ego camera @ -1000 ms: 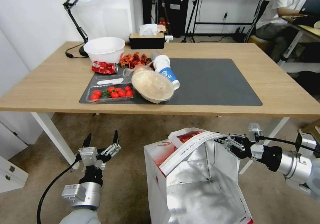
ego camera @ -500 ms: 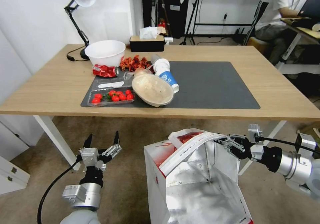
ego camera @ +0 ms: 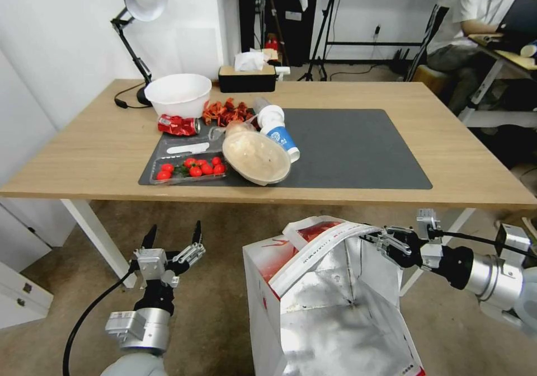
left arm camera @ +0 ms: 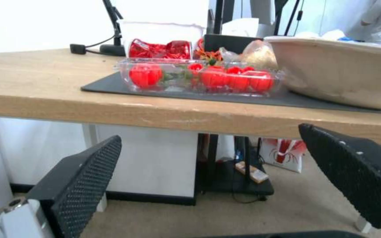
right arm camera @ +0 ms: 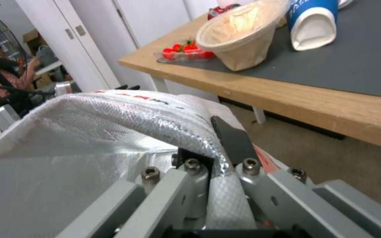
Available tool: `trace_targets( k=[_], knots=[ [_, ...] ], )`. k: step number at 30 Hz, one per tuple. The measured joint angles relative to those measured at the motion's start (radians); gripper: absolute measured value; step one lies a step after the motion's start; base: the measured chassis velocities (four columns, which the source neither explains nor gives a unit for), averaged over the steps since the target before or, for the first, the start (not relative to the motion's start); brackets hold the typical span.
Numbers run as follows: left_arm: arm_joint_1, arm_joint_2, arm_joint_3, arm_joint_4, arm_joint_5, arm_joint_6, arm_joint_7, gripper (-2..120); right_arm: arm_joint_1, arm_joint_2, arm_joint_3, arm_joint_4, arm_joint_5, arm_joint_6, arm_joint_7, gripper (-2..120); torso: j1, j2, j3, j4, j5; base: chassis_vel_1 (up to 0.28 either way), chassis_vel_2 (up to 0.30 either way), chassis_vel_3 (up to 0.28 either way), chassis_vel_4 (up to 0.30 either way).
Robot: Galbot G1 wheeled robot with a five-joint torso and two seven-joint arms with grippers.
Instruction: Pick up the food delivery bag from the floor and place it on the table.
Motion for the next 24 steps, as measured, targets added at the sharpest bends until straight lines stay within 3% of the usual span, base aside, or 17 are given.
trace_targets(
  k=[24],
  knots=[
    [0.002, -0.003, -0.002, -0.004, -0.002, -0.003, -0.007, 100, 0.0, 0.003, -0.001, -0.001, -0.008, 0.003, -0.005, 0, 0.048, 0.111, 0.063, 0.0, 0.0, 0.0, 0.0, 0.0, 0.0]
  ],
)
